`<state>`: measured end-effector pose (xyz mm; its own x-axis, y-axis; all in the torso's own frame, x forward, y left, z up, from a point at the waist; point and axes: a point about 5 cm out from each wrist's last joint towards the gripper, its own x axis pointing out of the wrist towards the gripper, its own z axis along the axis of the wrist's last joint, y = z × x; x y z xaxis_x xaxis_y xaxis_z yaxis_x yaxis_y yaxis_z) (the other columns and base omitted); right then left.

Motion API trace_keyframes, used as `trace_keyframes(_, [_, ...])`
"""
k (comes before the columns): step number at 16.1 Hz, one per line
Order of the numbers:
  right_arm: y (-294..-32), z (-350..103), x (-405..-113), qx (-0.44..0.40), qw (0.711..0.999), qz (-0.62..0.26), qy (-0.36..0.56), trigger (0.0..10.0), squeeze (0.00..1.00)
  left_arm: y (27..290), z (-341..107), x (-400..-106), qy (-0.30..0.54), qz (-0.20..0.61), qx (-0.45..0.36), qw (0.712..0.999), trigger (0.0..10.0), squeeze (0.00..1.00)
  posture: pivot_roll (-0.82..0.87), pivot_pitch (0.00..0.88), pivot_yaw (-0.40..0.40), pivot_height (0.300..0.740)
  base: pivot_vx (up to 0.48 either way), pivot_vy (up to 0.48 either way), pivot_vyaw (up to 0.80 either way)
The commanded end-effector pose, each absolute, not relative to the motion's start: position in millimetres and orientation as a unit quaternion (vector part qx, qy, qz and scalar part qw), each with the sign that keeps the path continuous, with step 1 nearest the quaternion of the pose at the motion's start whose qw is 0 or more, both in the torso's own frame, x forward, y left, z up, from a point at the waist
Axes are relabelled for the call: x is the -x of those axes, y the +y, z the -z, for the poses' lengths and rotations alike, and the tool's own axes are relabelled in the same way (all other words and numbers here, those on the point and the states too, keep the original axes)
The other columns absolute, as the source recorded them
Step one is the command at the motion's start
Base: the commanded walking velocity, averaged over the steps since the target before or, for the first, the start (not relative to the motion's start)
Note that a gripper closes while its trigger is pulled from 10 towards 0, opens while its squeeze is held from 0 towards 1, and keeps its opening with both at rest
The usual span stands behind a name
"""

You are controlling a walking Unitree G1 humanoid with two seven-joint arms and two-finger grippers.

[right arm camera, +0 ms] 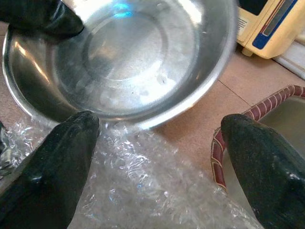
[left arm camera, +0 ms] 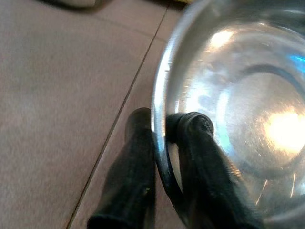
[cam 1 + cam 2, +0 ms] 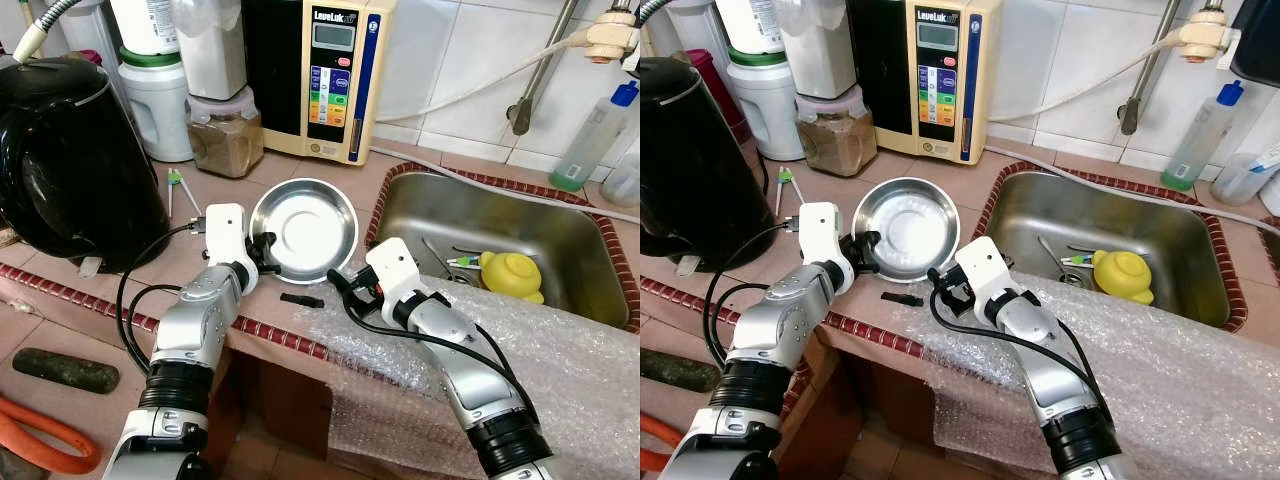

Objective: Kitchen organization

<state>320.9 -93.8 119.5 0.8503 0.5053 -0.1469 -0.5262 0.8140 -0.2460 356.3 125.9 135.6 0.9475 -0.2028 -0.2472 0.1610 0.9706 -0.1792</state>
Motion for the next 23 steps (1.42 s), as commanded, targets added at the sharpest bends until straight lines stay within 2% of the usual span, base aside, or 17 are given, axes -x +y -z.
trace_keyframes(1, [-94.4, -122.4, -324.3, 0.145, 0.952, -0.268, 0.034, 10.0, 0.0, 125.3, -127.7, -354.7, 0.151, 0.092, 0.067, 0.982, 0.0, 0.0, 0.15, 0.0, 0.001, 0.74, 0.0, 0.0, 0.0])
trace_keyframes(10, [-96.8, -125.6, -328.2, 0.148, 0.955, -0.256, 0.026, 10.0, 0.0, 114.6, -138.5, -352.9, 0.08, 0.12, 0.109, 0.984, 0.0, 0.0, 0.16, 0.0, -0.007, 0.74, 0.0, 0.0, 0.0])
trace_keyframes(14, [-106.7, -148.7, -339.8, 0.141, 0.97, -0.193, -0.037, 10.0, 0.0, 108.6, -146.9, -354.5, 0.043, 0.135, 0.116, 0.983, 0.0, 0.0, 0.16, 0.0, -0.004, 0.74, 0.0, 0.0, 0.0])
trace_keyframes(18, [-116.6, -158.0, -342.9, 0.128, 0.973, -0.185, -0.06, 10.0, 0.0, 106.2, -146.8, -354.0, 0.036, 0.141, 0.115, 0.983, 0.0, 0.0, 0.16, 0.0, -0.002, 0.74, 0.0, 0.0, 0.0])
trace_keyframes(23, [-120.1, -160.8, -349.9, 0.122, 0.977, -0.163, -0.067, 10.0, 0.0, 90.2, -160.9, -348.8, -0.009, 0.203, 0.144, 0.969, 0.0, 0.0, 0.17, 0.0, 0.002, 0.74, 0.0, 0.0, 0.0])
